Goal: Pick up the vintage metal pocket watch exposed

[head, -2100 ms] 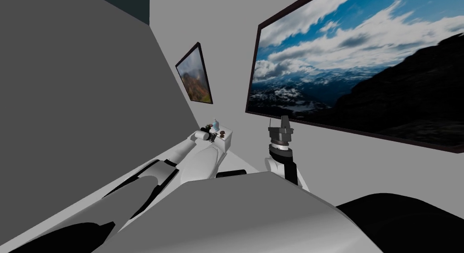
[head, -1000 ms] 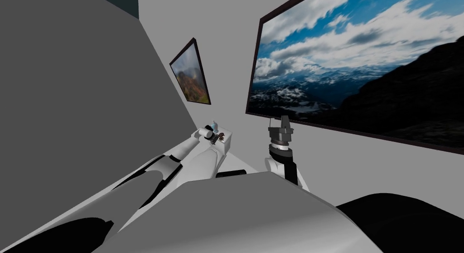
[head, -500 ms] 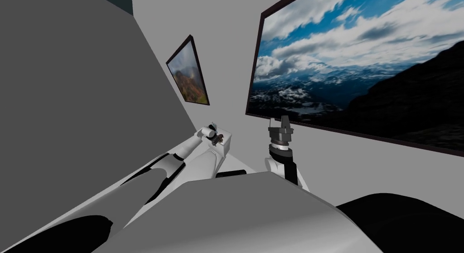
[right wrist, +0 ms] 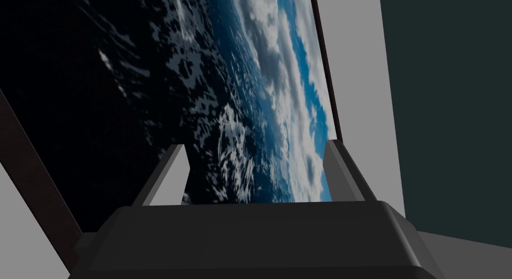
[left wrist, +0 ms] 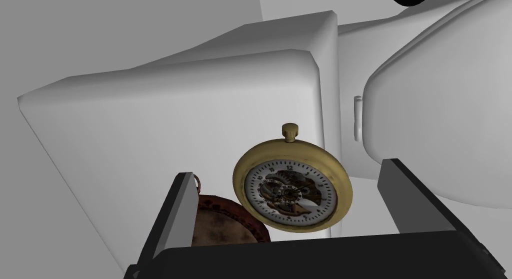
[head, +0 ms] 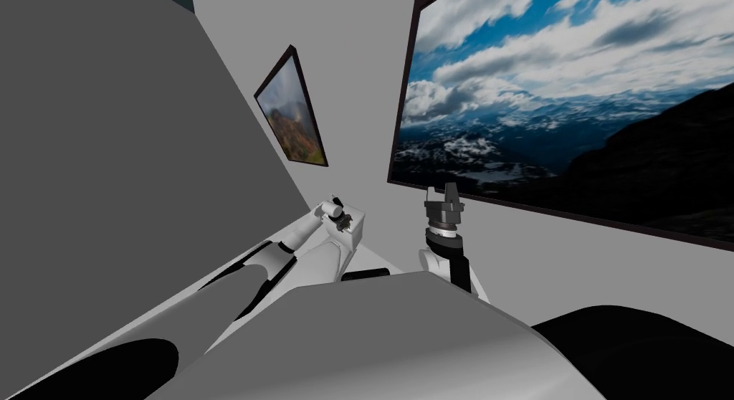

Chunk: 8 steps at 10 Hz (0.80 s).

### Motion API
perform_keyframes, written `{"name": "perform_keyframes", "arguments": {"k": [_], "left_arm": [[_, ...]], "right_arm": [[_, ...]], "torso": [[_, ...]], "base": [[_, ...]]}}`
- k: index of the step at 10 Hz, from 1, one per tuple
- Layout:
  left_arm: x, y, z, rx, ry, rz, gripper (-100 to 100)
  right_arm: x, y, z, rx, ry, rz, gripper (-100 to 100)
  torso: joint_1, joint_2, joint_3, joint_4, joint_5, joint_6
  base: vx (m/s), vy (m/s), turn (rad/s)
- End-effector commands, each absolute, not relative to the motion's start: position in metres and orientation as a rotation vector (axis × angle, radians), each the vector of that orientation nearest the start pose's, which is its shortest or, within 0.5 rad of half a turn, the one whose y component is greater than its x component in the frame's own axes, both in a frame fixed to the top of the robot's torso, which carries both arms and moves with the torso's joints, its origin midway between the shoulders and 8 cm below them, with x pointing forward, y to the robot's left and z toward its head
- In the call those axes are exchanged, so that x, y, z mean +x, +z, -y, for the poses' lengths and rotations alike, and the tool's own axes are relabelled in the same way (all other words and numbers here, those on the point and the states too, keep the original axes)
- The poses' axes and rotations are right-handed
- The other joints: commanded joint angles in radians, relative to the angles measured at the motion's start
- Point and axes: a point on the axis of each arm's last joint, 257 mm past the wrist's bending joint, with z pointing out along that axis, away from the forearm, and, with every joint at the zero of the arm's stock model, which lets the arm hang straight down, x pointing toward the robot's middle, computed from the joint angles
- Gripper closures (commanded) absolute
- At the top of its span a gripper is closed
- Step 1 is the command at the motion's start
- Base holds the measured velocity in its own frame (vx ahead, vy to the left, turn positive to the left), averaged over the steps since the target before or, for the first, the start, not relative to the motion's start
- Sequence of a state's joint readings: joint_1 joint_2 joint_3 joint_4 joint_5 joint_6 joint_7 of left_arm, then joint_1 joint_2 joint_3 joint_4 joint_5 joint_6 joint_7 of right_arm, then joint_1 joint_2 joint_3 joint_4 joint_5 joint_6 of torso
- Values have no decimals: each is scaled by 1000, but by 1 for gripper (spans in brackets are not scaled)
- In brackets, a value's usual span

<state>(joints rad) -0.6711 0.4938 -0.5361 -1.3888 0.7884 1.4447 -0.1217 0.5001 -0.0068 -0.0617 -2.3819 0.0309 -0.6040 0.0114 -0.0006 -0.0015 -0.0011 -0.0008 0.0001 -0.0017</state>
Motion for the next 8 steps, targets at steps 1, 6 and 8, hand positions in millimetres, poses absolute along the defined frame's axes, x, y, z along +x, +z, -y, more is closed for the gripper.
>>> {"name": "perform_keyframes", "arguments": {"k": [1,6,8], "left_arm": [[471,-341,-140,-1247,-380,-2724,-100],[471,-345,-140,-1250,-382,-2721,100],[471,-345,-140,-1250,-382,-2721,100]], "right_arm": [[299,86,281,450,1254,-498,0],[299,86,281,450,1254,-498,0],[299,86,281,450,1254,-498,0]], "torso": [[0,0,0,0,0,0],[0,0,0,0,0,0],[0,0,0,0,0,0]], "base": [[7,3,-56],[1,1,-10],[0,0,0]]}}
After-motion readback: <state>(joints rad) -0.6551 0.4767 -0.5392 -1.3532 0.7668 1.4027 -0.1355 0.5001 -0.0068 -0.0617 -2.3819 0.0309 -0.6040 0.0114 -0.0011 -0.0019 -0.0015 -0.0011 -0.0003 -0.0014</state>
